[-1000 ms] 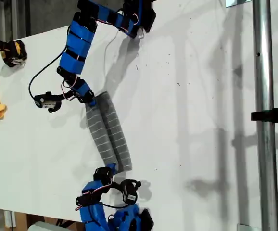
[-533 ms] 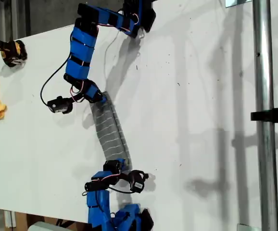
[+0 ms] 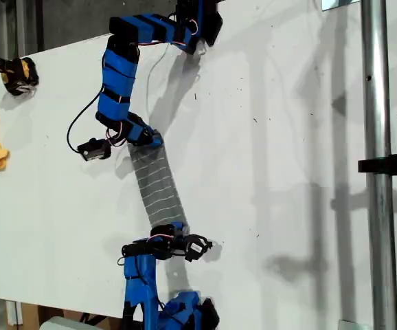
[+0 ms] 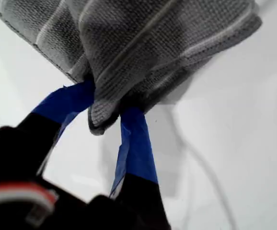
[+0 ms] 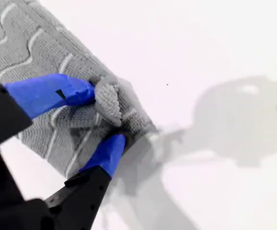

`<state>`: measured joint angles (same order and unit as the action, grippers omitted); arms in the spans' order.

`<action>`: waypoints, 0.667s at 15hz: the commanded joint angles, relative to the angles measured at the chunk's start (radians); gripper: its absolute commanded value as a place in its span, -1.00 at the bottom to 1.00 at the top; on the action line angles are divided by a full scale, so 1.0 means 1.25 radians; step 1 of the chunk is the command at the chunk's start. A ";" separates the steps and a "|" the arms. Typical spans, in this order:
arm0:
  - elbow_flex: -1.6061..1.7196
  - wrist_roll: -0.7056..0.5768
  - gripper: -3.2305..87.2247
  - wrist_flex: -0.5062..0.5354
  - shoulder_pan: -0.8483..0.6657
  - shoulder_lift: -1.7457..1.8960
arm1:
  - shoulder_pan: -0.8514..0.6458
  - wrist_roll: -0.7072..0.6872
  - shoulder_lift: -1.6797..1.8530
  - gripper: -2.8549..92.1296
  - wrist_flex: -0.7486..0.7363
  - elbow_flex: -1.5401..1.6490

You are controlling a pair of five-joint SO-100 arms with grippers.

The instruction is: Grasp corners of a towel and fold twice.

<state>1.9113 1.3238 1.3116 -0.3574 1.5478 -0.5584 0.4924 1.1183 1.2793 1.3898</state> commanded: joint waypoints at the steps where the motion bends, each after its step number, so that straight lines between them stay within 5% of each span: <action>1: -0.050 0.011 -0.17 0.094 -0.016 0.071 | -0.027 0.005 0.119 -0.36 0.044 -0.037; 6: 0.005 0.052 -0.27 0.207 -0.001 0.379 | -0.082 0.006 0.395 -0.30 0.167 -0.001; 10: 0.252 0.099 -0.39 0.133 0.033 0.714 | -0.164 0.045 0.616 -0.31 0.128 0.236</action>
<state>2.1522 1.4297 1.5186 -0.3497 2.2718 -0.7286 0.5277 1.7487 1.4680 1.6045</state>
